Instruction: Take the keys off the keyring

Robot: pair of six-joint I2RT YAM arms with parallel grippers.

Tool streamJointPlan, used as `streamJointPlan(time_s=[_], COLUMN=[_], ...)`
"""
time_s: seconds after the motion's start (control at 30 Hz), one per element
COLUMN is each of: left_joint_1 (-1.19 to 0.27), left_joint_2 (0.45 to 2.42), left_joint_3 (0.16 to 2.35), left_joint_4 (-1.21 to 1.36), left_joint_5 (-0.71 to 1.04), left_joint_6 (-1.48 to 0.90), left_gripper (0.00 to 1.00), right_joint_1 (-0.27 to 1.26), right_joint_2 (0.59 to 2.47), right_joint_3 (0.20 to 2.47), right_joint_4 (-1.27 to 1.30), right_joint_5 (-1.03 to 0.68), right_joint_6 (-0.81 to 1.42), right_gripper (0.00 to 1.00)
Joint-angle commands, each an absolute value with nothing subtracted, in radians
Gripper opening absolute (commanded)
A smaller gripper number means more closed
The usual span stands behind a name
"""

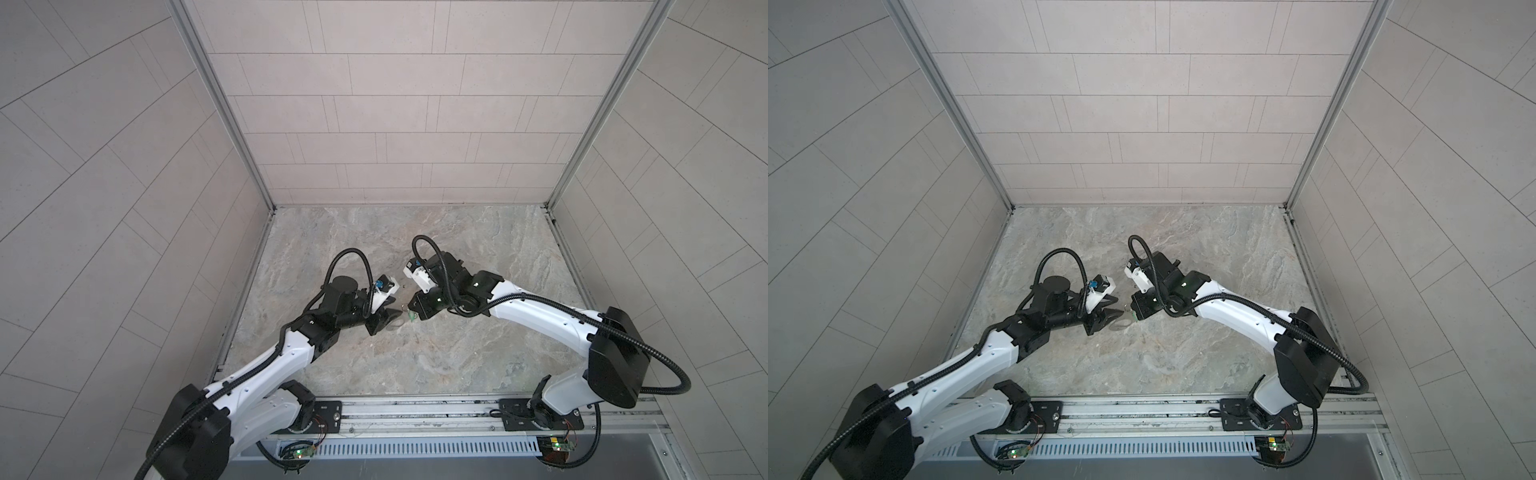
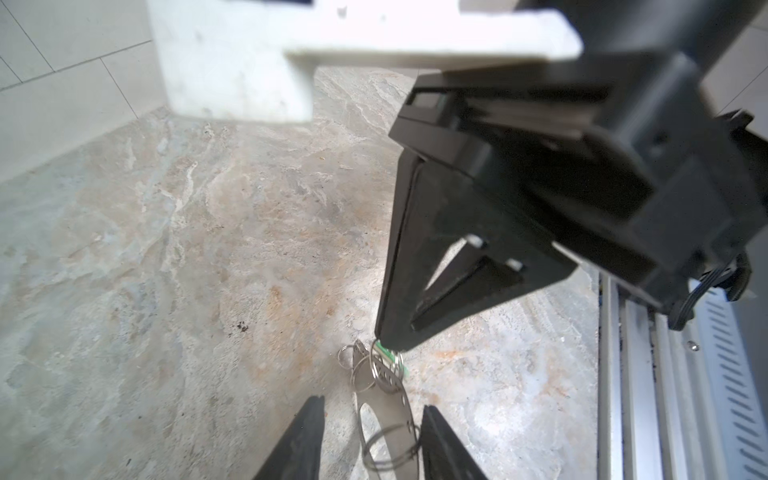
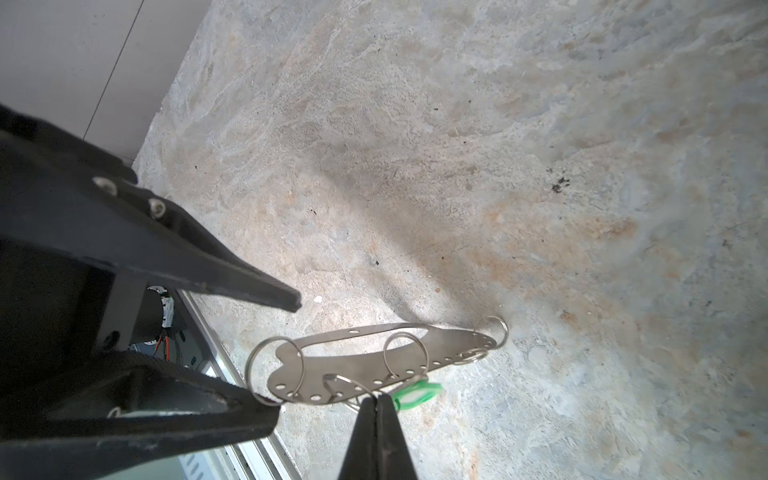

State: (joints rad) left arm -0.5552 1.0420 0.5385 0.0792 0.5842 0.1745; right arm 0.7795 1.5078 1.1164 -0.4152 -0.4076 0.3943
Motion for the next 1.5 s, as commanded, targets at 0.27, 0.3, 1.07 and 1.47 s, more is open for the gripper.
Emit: streamJointPlan(time_s=[0.27, 0.3, 1.07, 1.47], left_joint_1=[-0.534, -0.534, -0.534, -0.532], left_joint_2=[1.088, 1.097, 1.154, 1.162], left_joint_3=[0.596, 0.601, 0.603, 0.606], left_joint_4=[0.101, 0.098, 0.078, 0.098], left_joint_5=[0.705, 0.71, 0.761, 0.776], left_joint_6=[0.066, 0.059, 0.044, 0.059], left_gripper=[0.35, 0.33, 0.0, 0.0], right_joint_1=[0.839, 0.841, 0.885, 0.885], right_joint_2=[1.458, 1.456, 1.432, 1.384], right_joint_3=[1.129, 1.128, 1.119, 1.102], right_joint_4=[-0.423, -0.425, -0.429, -0.426], right_joint_5=[-0.311, -0.302, -0.238, -0.186], right_joint_6=[0.32, 0.32, 0.279, 0.227], right_gripper=[0.0, 0.0, 0.0, 0.17])
